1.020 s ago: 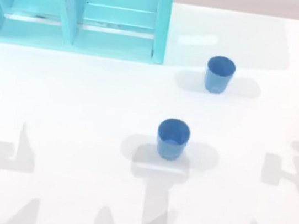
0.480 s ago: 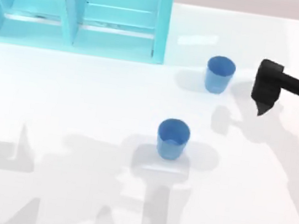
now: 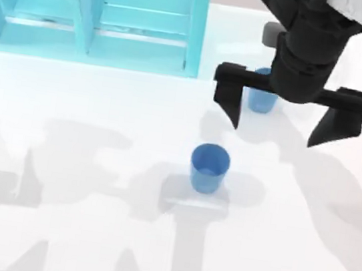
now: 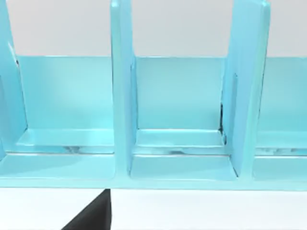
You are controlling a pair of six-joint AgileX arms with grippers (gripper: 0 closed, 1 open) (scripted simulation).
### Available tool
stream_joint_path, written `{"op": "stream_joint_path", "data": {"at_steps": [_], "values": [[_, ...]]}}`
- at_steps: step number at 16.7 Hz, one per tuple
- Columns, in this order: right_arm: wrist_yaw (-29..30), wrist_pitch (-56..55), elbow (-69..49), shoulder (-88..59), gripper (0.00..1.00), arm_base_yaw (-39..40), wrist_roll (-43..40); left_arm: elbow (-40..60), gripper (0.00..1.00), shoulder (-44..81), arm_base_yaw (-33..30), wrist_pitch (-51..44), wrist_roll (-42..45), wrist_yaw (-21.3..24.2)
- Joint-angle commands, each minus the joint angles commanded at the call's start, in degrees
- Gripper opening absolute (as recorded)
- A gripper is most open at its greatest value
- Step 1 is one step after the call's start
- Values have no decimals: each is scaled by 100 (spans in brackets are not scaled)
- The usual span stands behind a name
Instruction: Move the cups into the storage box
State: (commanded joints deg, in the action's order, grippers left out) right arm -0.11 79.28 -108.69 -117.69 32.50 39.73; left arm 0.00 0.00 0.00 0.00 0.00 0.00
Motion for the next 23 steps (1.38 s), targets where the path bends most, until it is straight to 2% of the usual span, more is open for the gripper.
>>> {"op": "stream_joint_path", "data": {"at_steps": [6,13,23], "values": [[31,230,-990,-890,100,329,-237,0,100,0,0,0,0,0],[27,225,-1000,-935,100,324,-257,0,100,0,0,0,0,0],[30,-1809,799,-1165,100,362,-246,0,100,0,0,0,0,0]]}}
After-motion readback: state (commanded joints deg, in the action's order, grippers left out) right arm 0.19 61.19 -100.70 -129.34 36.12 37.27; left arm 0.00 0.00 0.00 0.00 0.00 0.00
